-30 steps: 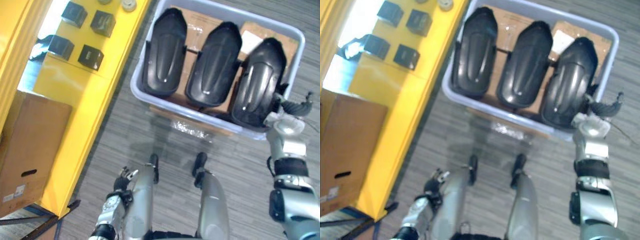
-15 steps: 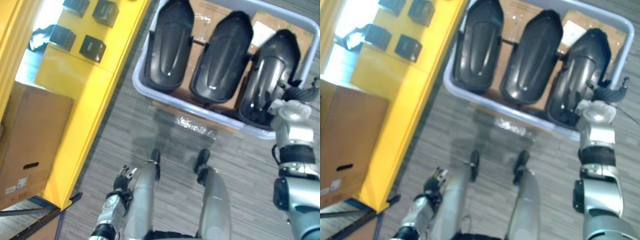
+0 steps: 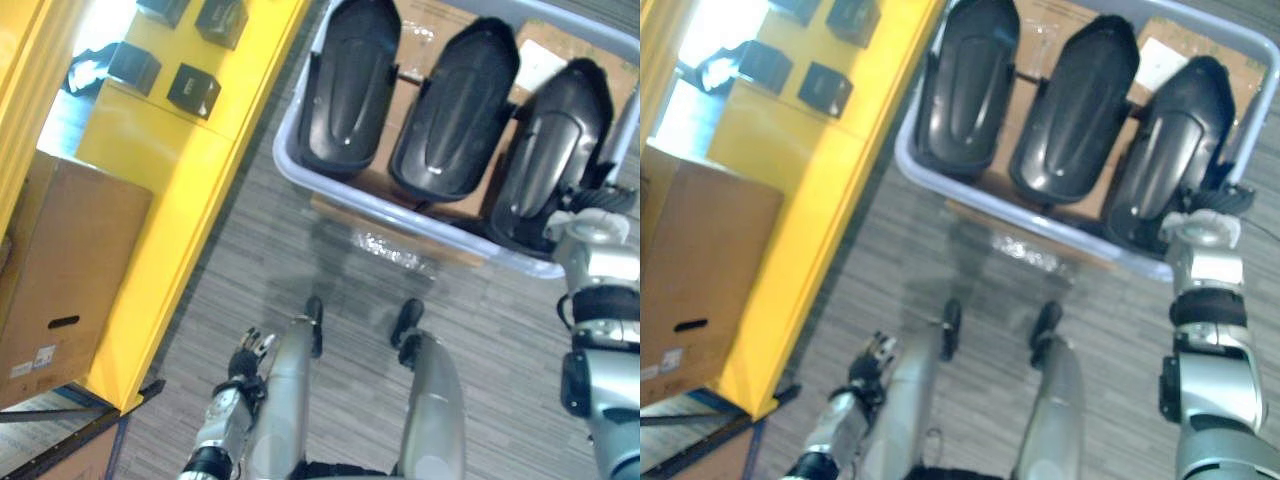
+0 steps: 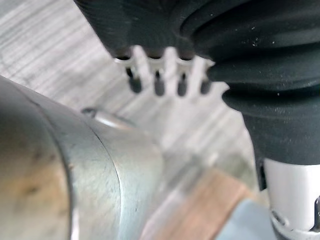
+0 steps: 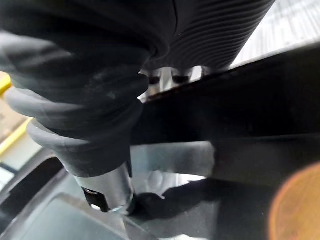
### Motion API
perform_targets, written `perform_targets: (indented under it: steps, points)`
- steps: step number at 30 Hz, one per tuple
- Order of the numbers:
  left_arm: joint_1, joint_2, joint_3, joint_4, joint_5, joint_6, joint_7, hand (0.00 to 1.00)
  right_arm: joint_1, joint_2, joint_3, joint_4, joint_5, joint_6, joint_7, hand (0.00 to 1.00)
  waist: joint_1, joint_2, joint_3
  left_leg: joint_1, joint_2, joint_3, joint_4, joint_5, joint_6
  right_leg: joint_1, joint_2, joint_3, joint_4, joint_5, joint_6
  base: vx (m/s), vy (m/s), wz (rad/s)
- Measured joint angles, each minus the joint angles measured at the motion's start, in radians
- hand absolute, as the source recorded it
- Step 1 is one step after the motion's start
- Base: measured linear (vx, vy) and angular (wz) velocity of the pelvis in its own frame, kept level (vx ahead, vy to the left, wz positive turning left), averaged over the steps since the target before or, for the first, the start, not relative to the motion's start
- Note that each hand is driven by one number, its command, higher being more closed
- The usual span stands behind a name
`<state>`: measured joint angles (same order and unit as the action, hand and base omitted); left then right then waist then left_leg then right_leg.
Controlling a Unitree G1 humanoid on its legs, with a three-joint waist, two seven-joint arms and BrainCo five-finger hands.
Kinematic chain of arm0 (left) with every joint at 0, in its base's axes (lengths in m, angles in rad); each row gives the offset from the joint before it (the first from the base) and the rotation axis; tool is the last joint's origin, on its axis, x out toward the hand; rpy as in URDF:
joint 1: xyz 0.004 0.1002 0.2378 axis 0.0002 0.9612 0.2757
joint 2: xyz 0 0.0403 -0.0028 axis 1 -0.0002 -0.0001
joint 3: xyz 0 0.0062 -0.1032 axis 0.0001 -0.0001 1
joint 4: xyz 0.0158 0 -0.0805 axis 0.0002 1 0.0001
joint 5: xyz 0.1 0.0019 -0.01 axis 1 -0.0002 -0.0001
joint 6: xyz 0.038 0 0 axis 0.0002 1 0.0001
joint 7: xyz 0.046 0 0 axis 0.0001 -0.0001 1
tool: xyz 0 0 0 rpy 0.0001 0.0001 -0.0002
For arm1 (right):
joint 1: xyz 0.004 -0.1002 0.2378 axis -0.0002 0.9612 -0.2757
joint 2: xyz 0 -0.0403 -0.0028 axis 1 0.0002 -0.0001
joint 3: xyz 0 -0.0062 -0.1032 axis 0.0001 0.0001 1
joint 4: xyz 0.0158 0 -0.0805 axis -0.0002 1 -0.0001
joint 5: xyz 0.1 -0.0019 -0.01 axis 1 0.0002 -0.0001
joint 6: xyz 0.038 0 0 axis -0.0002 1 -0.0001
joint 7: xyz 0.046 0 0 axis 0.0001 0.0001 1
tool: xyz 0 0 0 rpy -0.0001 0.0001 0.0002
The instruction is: Walk over and take plastic housings, then place them on the shelf
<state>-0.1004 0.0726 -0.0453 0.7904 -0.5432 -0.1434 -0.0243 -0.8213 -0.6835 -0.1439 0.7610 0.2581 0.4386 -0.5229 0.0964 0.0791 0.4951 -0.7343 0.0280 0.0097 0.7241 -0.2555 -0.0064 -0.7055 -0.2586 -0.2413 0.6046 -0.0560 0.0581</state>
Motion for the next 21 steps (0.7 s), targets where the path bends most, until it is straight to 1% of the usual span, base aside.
perform_targets:
  steps: [3, 4, 9, 12, 15, 16, 17, 18, 19, 20, 21]
  points:
    - [0.0, 0.0, -0.002, 0.001, 0.0, -0.003, 0.0, 0.0, -0.017, -0.001, 0.002, 0.04, -0.019, 0.008, 0.004, 1.0, 0.001, 0.0, 0.0, 0.0, 0.001, 0.001, -0.002, 0.0, -0.001, -0.002, 0.0, 0.0, 0.0, 0.0, 0.0, 0.0, 0.0, 0.0]
    - [0.0, 0.001, -0.005, 0.001, 0.0, -0.008, 0.0, 0.0, -0.018, -0.006, 0.018, 0.056, -0.042, 0.008, 0.006, 1.0, 0.002, 0.0, 0.0, -0.002, 0.001, 0.001, -0.003, 0.0, -0.001, -0.004, 0.0, 0.0, 0.0, 0.0, 0.0, 0.0, 0.0, 0.0]
    - [0.0, 0.001, -0.006, 0.001, -0.002, -0.009, 0.0, 0.0, -0.02, -0.014, 0.034, 0.099, -0.078, 0.006, 0.042, 1.0, 0.003, 0.0, 0.0, -0.002, 0.001, 0.001, -0.003, 0.0, -0.001, -0.004, 0.0, 0.0, 0.002, 0.0, 0.0, 0.0, 0.0, 0.0]
    - [0.0, 0.001, -0.007, 0.001, -0.002, -0.011, 0.0, 0.0, -0.02, -0.021, 0.04, 0.121, -0.087, -0.033, 0.04, 1.0, 0.005, 0.0, 0.0, -0.001, 0.002, 0.0, 0.001, 0.0, -0.001, -0.003, 0.0, -0.001, 0.006, -0.001, -0.002, 0.0, 0.0, 0.0]
    - [0.0, 0.001, -0.013, 0.01, -0.026, -0.03, -0.001, 0.0, -0.005, -0.021, 0.057, 0.142, -0.128, -0.116, 0.018, 1.0, 0.006, 0.0, 0.0, 0.002, 0.005, -0.002, 0.011, 0.0, -0.001, 0.005, 0.0, -0.006, 0.013, -0.003, -0.005, 0.0, 0.0, 0.0]
    - [0.001, 0.002, -0.015, 0.012, -0.048, -0.031, -0.002, 0.0, -0.003, -0.021, 0.058, 0.145, -0.138, -0.131, 0.017, 1.0, 0.006, 0.0, 0.0, 0.003, 0.007, -0.002, 0.013, 0.0, -0.001, 0.007, 0.001, -0.007, 0.014, -0.004, -0.005, 0.0, 0.0, 0.0]
    - [0.001, 0.005, -0.015, 0.015, -0.161, -0.031, -0.027, 0.0, 0.001, -0.021, 0.058, 0.142, -0.176, -0.161, 0.017, 1.0, 0.005, 0.0, 0.0, 0.009, 0.007, -0.002, 0.017, 0.0, 0.0, 0.013, 0.001, -0.008, 0.016, -0.004, -0.006, 0.0, 0.0, 0.0]
    - [0.003, 0.006, -0.015, 0.016, -0.22, -0.03, -0.034, 0.0, 0.007, -0.021, 0.059, 0.137, -0.193, -0.172, 0.016, 1.0, 0.005, 0.0, 0.0, 0.011, 0.008, -0.002, 0.018, 0.0, 0.0, 0.016, 0.001, -0.008, 0.018, -0.005, -0.006, -0.03, -0.013, 0.03]
    - [0.008, 0.006, -0.005, 0.015, -0.311, -0.03, -0.04, 0.0, 0.035, -0.021, 0.061, 0.111, -0.221, -0.192, 0.014, 1.0, 0.006, 0.0, 0.0, 0.02, 0.008, -0.003, 0.018, -0.001, 0.0, 0.028, 0.001, -0.011, 0.018, -0.006, -0.007, -0.02, -0.012, 0.04]
    - [0.01, 0.004, 0.001, 0.012, -0.356, -0.03, -0.042, 0.0, 0.048, -0.021, 0.061, 0.099, -0.234, -0.2, 0.012, 1.0, 0.006, 0.0, 0.0, 0.026, 0.009, -0.004, 0.018, -0.001, 0.001, 0.035, 0.0, -0.015, 0.018, -0.006, -0.007, -0.02, -0.023, 0.11]
    - [0.015, -0.004, 0.015, -0.001, -0.449, -0.033, -0.043, 0.0, 0.082, -0.021, 0.06, 0.069, -0.253, -0.217, -0.011, 1.0, 0.005, -0.001, -0.001, 0.038, 0.014, -0.004, 0.018, -0.004, 0.006, 0.054, -0.001, -0.025, 0.018, -0.009, -0.008, -0.02, -0.028, 0.13]
